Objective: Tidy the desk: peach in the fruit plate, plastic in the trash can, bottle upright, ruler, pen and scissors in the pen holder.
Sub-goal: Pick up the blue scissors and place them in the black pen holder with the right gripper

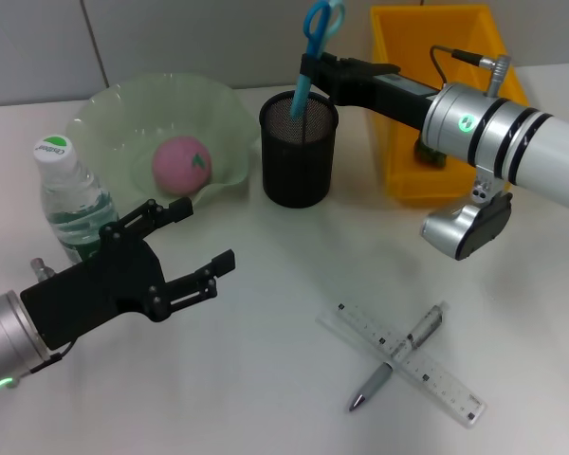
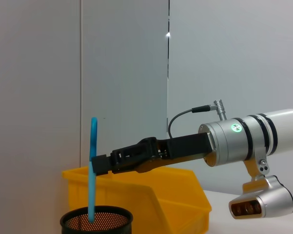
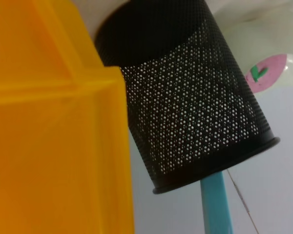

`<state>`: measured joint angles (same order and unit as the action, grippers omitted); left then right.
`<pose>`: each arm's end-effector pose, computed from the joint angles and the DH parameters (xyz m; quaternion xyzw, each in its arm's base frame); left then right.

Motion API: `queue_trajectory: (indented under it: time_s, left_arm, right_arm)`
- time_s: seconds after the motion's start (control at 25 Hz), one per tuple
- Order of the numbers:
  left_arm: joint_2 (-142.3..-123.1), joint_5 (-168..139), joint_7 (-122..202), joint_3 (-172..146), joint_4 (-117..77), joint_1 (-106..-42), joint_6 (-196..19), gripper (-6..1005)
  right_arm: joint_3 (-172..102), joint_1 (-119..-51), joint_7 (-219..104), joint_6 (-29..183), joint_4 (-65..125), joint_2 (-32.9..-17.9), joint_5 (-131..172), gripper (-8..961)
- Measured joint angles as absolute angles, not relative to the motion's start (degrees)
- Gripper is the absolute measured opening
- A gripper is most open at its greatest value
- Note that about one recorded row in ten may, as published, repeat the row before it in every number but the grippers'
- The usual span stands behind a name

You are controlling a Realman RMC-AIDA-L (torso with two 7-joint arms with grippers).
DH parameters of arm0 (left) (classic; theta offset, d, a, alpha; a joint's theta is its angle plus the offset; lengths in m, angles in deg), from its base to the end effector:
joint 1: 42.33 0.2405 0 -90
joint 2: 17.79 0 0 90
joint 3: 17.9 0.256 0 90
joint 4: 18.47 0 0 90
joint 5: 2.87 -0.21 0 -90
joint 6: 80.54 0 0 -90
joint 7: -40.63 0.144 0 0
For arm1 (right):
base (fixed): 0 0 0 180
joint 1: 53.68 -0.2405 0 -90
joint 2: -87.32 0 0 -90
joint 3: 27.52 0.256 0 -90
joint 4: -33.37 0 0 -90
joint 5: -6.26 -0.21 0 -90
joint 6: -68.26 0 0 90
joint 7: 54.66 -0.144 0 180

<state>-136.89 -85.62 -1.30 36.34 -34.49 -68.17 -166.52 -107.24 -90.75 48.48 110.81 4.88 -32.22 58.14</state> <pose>-0.2692 0.2934 -0.0456 -0.9015 -0.1012 -0.3537 0.2280 0.2063 0.4241 -0.0425 -0.3571 -0.8093 -0.3169 0.3422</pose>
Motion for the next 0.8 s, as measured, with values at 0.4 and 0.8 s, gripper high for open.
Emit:
queue_trajectory:
  time_s: [0.4,0.8]
  left_arm:
    - [-136.89,-84.96,0.98,36.11,-34.11,-68.2,-166.89,844]
    - [-136.88,-84.06,2.19,36.41,-33.84,-67.92,-167.43,843]
  right_arm:
    - [-107.82,-91.03,51.55,109.45,5.12,-32.57,56.6,244]
    - [-116.05,-90.82,54.79,108.07,5.25,-32.57,44.71,297]
